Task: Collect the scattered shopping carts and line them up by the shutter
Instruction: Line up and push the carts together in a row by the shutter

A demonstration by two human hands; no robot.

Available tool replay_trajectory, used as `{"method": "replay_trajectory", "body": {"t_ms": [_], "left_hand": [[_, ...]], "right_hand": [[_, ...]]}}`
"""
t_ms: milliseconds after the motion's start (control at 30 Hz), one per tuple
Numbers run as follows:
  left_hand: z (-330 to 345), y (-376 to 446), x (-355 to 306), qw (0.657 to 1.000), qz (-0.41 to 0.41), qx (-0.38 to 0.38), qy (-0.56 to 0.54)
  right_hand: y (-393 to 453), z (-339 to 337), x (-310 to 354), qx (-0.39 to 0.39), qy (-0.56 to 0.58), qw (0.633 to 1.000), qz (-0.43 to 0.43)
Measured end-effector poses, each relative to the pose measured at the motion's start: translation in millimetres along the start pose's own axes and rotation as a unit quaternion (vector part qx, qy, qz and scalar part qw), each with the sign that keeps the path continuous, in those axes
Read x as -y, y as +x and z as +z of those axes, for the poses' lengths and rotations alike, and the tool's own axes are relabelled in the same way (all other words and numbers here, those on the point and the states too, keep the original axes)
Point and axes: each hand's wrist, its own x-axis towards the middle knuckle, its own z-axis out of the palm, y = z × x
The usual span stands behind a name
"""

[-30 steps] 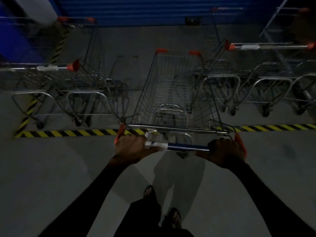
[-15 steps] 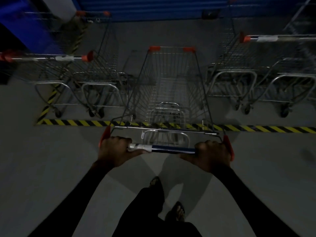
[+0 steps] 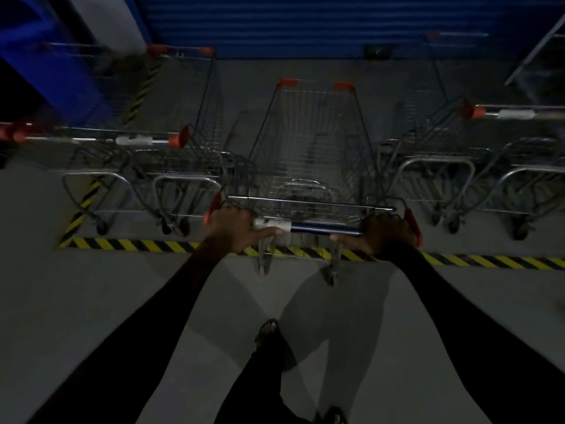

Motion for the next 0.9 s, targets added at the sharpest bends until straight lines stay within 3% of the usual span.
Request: {"method": "replay_trajectory", "body": {"t_ms": [233, 467, 900], "left_hand": [[1, 97, 57, 0.999, 0.033, -0.013, 0.008], [-10, 148, 84, 0.996, 0.066, -0.063, -0.01], [-20, 190, 99, 0.999, 0.036, -0.021, -0.011]], "right_hand": [[85, -30, 28, 0.042, 0.028, 0.999, 0.018], [142, -52, 41, 0.051, -0.021, 0.998, 0.043], [219, -37, 28, 0.043, 0.05, 0.997, 0.033]]}}
